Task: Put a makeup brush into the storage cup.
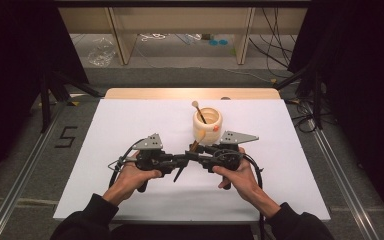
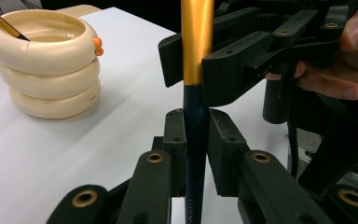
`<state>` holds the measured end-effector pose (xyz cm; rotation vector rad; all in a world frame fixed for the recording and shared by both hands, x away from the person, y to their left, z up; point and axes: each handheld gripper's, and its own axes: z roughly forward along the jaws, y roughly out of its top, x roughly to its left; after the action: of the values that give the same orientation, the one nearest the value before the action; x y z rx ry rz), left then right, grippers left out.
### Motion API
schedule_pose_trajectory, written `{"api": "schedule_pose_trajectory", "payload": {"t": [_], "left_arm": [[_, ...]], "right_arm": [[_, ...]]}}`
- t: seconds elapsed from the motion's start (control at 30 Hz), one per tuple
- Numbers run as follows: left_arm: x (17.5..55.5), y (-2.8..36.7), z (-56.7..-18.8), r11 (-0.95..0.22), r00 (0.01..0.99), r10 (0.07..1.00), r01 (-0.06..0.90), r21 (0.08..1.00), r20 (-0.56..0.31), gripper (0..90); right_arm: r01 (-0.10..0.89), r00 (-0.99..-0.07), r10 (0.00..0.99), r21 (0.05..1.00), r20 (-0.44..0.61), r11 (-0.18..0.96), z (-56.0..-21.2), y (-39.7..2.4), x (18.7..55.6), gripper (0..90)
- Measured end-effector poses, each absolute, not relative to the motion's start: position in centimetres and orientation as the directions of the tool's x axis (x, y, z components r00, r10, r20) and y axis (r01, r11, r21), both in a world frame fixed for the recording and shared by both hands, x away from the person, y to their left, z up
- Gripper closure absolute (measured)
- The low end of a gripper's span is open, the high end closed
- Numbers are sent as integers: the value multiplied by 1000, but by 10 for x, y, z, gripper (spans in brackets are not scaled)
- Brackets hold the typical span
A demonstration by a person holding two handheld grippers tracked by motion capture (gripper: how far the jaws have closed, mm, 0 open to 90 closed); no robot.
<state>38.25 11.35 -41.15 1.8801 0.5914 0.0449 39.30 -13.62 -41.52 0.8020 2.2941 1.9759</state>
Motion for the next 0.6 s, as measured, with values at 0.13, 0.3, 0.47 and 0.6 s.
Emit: {"api": "schedule_pose_trajectory", "payload": {"t": [0.13, 0.3, 0.47, 0.6], "left_arm": [[382, 112, -412, -259, 876, 417, 372, 891, -244, 784], [382, 112, -412, -253, 876, 412, 374, 892, -250, 784], [381, 110, -412, -251, 876, 410, 374, 893, -252, 783], [382, 109, -412, -249, 876, 402, 385, 889, -267, 782]], "right_arm": [[370, -870, 375, 926, 319, 71, -415, -136, 393, 687], [372, -869, 374, 926, 324, 63, -416, -136, 394, 723], [387, -865, 362, 921, 346, 45, -415, -137, 394, 759], [398, -863, 354, 917, 361, 35, -415, -136, 394, 775]]}}
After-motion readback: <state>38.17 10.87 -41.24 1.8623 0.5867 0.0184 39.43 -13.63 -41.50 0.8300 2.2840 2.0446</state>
